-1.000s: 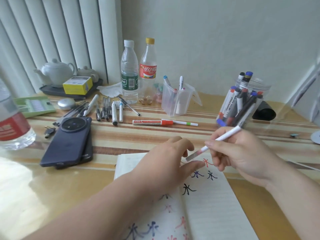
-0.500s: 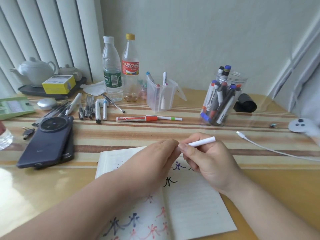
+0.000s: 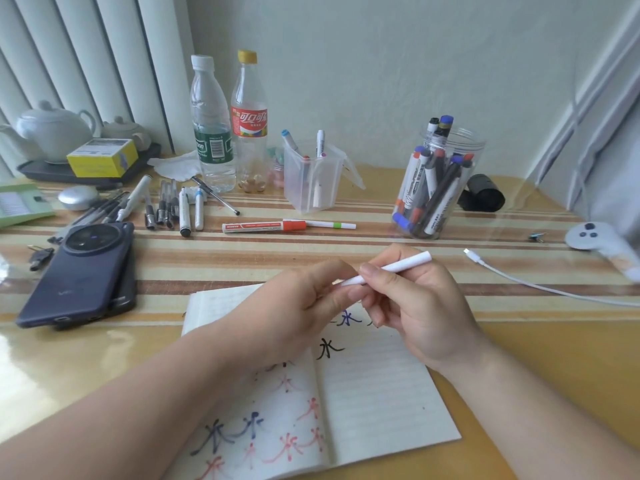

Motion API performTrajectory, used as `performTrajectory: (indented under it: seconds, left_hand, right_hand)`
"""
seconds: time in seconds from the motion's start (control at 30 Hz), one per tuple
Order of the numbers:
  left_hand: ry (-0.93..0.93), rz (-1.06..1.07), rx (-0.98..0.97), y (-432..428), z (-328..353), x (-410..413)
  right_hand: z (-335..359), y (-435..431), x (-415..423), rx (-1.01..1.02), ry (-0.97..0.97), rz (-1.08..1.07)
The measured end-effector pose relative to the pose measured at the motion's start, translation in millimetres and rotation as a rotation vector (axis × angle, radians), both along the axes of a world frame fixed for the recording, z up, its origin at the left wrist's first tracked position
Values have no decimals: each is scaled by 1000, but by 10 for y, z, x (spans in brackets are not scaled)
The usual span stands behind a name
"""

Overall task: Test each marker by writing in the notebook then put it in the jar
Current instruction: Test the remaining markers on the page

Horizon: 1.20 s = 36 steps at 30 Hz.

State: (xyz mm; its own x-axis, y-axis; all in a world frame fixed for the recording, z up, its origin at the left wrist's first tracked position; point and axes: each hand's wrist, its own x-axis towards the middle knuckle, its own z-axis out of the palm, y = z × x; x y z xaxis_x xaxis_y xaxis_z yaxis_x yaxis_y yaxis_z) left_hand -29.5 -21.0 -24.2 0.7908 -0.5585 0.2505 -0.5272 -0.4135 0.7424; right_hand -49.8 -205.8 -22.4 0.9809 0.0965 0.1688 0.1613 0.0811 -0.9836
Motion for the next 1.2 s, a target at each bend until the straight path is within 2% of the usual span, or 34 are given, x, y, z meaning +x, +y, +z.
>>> performTrajectory:
  seconds: [0.1,0.17,0.27,0.33,0.4,0.57,0.67,0.8,1.2]
  left_hand:
    - [114,-34,-67,84,-21,0]
    - [175,-52,-147,143,-69,22]
    - [213,-67,-194,170,-71,44]
    - [211,-59,-151,165,-60,49]
    - [188,-57,-102,154,-55,41]
    - [84,3,117,124,-105,64]
    - [58,20,172,94,-115,55]
    - [49,13,197,81,-81,11]
    - [73,9,229,95,-83,30]
  right_hand:
    - [36,-136,47,54,-13,-147]
    - [74,-271,47,15,-23,-204]
    - [155,-384,-11,-155,91,-4]
    - [170,-372,-47,-196,202,187]
    - [106,-336,-70,-235,261,243]
    - [-86,-315,-143,-265,235,112]
    - [-81,-298,-155,-331,177,93]
    - [-95,-273,-151,-447,154,84]
    - [-80,-227,-122,-521,193,53]
